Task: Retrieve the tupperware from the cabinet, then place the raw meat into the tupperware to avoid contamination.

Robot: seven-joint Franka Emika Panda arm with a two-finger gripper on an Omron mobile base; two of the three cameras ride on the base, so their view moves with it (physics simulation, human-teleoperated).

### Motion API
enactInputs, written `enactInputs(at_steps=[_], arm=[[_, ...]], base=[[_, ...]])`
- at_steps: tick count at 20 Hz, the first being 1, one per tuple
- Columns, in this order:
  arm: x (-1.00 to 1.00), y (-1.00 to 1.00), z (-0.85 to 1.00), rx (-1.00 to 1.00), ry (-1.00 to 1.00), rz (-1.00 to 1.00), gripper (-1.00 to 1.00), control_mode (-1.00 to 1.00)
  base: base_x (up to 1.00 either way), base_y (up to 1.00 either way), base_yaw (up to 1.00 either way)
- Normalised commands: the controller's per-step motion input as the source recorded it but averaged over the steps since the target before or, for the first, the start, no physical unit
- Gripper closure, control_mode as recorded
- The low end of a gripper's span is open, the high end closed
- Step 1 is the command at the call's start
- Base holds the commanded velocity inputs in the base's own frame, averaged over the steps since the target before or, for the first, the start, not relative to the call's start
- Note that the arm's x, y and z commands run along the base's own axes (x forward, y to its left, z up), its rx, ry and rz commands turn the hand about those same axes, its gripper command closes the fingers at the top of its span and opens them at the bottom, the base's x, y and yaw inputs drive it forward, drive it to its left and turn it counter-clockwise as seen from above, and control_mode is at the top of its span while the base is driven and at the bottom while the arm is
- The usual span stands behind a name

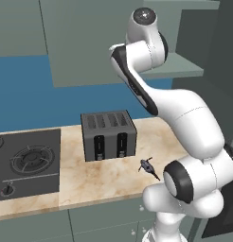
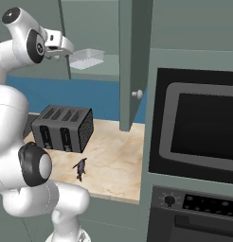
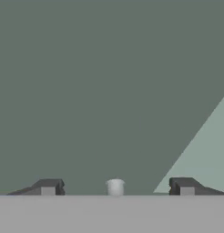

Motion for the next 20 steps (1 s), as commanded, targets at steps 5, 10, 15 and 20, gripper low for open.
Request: enactInputs(at_steps=[5, 10, 15, 20], arm=[[0.13, 0.0, -0.12, 0.0, 0.0, 0.0, -1.0, -1.0], [0.0, 0.02, -0.16, 0.0, 0.0, -0.01, 1.0, -1.0], [0.0, 0.05, -0.14, 0.0, 0.0, -0.02, 1.0, -1.0], [0.01, 0.0, 0.0, 0.0, -0.01, 0.0, 1.0, -1.0]], base=[[0.0, 0.0, 0.0], [0.0, 0.0, 0.0], [0.0, 0.0, 0.0], [0.0, 0.0, 0.0]])
